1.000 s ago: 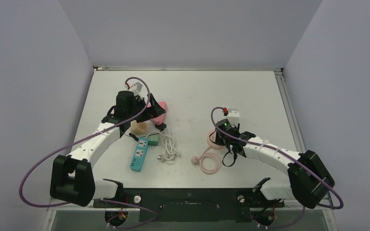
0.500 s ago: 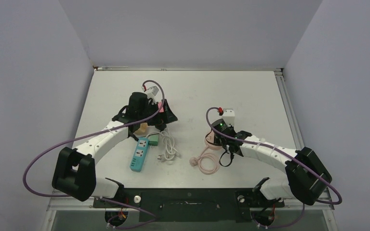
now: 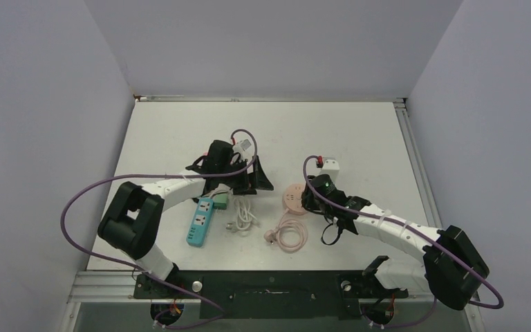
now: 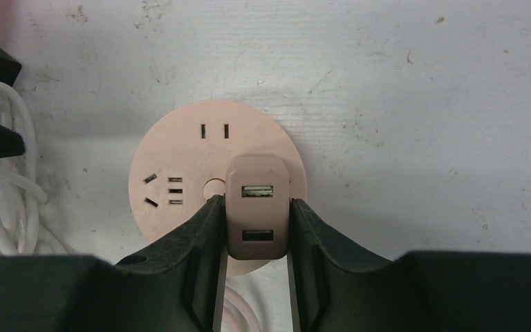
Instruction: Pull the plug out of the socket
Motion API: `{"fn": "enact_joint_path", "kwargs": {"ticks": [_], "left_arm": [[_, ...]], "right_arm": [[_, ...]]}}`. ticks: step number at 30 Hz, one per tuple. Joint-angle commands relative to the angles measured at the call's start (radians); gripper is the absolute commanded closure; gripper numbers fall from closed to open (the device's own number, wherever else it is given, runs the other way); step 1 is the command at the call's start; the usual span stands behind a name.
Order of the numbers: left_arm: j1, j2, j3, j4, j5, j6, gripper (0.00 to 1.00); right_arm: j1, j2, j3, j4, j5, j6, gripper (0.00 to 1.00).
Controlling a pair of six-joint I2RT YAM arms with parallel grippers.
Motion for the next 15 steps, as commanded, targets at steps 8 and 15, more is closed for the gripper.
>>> {"fn": "enact_joint_path", "kwargs": {"ticks": [8, 15], "left_arm": [[-0.070, 0.134, 0.002, 0.190, 0.162, -0.126, 0.17], [-0.072, 0.160, 0.010, 0.189, 0.175, -0.133, 0.32]], "right_arm": [[0.062, -0.037, 0.012, 0.217, -0.055, -0.006, 0.95], [0.081, -0.019, 0.007, 0.257, -0.068, -0.003, 0.95]]}}
